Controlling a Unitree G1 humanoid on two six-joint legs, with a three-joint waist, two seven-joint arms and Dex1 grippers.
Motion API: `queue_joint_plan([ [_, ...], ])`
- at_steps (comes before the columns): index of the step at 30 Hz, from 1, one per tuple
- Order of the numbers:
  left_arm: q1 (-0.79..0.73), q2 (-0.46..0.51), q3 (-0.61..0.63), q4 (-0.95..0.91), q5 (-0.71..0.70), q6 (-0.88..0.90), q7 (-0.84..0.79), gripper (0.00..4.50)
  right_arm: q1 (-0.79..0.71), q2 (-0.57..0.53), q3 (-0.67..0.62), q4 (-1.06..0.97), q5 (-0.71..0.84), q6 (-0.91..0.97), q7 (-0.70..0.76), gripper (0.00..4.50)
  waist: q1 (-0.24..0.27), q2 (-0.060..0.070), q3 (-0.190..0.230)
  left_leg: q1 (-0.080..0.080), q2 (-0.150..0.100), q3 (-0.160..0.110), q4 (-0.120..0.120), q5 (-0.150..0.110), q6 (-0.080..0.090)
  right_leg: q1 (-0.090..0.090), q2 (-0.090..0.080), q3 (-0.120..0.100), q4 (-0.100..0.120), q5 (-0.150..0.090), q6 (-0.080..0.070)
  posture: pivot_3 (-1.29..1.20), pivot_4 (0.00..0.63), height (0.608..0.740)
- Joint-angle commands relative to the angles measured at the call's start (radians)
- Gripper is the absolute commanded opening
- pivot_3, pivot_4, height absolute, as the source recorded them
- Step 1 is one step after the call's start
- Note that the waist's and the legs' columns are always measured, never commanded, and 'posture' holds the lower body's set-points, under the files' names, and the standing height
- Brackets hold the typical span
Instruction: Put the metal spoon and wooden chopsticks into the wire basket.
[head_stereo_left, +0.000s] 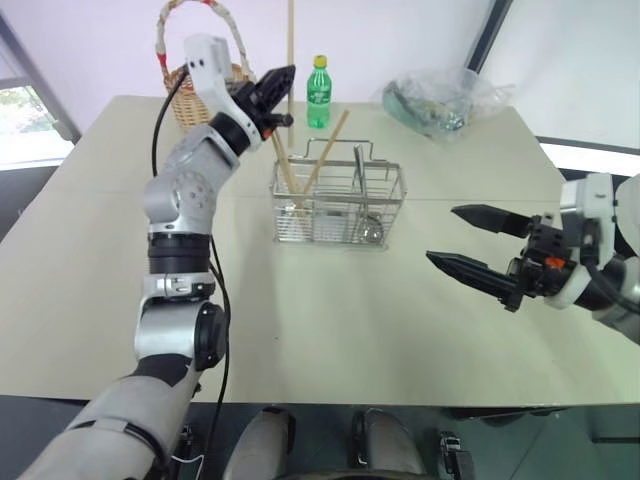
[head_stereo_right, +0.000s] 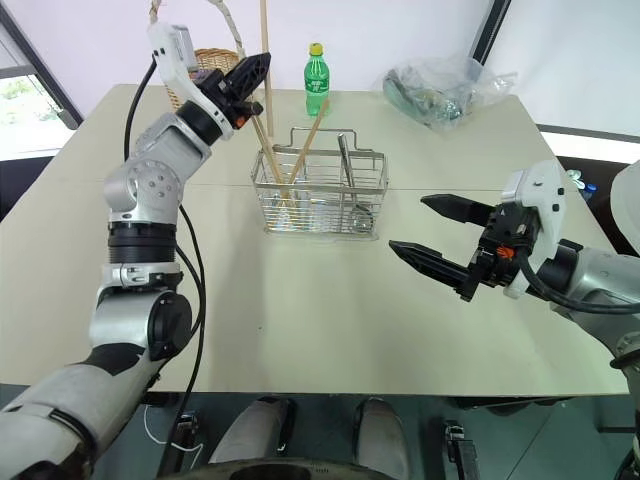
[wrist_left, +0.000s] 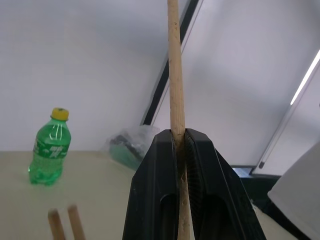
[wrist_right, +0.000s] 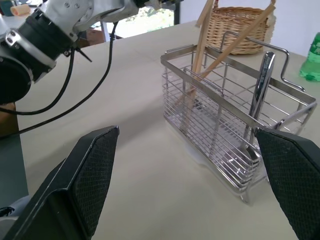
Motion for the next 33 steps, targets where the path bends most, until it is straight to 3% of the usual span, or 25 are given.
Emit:
queue_joint_plan([
  [1, 0.051, -0.024, -0.052, -0.098, 0.019, -0.018, 0.004, 0.03, 0.0, -0.004, -0.04, -0.034, 0.019, -0.013, -0.009, 4.49, 0.0, 0.0, 0.0, 0.0, 0.0, 0.0, 0.0, 0.0, 0.0, 0.0, 0.0, 0.0, 0.0, 0.0, 0.0, 0.0, 0.15, 0.674],
  [10, 0.152, -0.045, -0.098, -0.173, 0.046, -0.019, 0.019, 0.03, -0.014, -0.013, -0.037, -0.017, 0.028, -0.01, -0.013, 4.49, 0.001, 0.001, 0.0, -0.002, 0.0, 0.0, 0.004, -0.001, 0.002, 0.001, 0.0, 0.0, 0.0, 0.0, 0.0, 0.0, 0.15, 0.674],
  [14, 0.152, -0.042, -0.087, -0.182, 0.038, -0.011, 0.026, 1.47, -0.025, -0.009, -0.024, -0.007, 0.025, -0.012, -0.014, 4.49, 0.001, 0.001, 0.0, -0.002, 0.0, 0.0, 0.004, -0.001, 0.002, 0.001, 0.0, 0.0, 0.0, 0.0, 0.0, 0.0, 0.15, 0.674],
  [20, 0.155, -0.04, -0.072, -0.207, 0.018, 0.01, 0.043, 4.47, -0.043, -0.002, -0.008, 0.008, 0.016, -0.014, -0.011, 4.49, 0.001, 0.001, -0.001, -0.002, 0.0, 0.0, 0.005, -0.002, 0.003, 0.001, 0.0, 0.0, -0.001, 0.0, 0.0, 0.0, 0.15, 0.674],
  [24, 0.168, -0.014, -0.06, -0.251, 0.009, 0.037, 0.054, 4.47, -0.047, 0.0, -0.002, 0.014, 0.008, -0.017, -0.007, 4.49, 0.001, 0.001, -0.001, -0.002, 0.0, 0.0, 0.005, -0.002, 0.003, 0.001, 0.0, 0.0, -0.001, 0.0, 0.0, 0.0, 0.15, 0.674],
  [28, 0.154, 0.085, -0.035, -0.279, -0.004, 0.093, 0.028, 4.47, -0.04, 0.001, 0.002, 0.022, -0.012, -0.025, 0.002, 4.49, -0.002, 0.002, -0.001, -0.002, 0.0, 0.0, 0.005, -0.002, 0.003, 0.0, 0.001, 0.0, -0.001, 0.0, 0.0, 0.0, 0.15, 0.674],
  [29, 0.155, 0.129, -0.037, -0.284, -0.001, 0.101, -0.003, 4.47, -0.039, 0.0, 0.003, 0.026, -0.019, -0.028, 0.006, 4.49, -0.002, 0.003, -0.001, -0.002, 0.001, 0.0, 0.005, -0.002, 0.003, 0.0, 0.001, 0.0, -0.001, 0.0, 0.0, 0.0, 0.15, 0.674],
  [33, 0.204, 0.462, -0.074, -0.303, 0.063, 0.031, -0.301, 4.47, -0.015, -0.027, 0.02, 0.103, -0.14, -0.078, 0.074, 4.49, -0.015, 0.004, -0.001, -0.002, 0.0, 0.002, 0.004, -0.002, 0.003, -0.001, 0.002, 0.001, -0.001, 0.0, -0.001, 0.0, 0.15, 0.674],
])
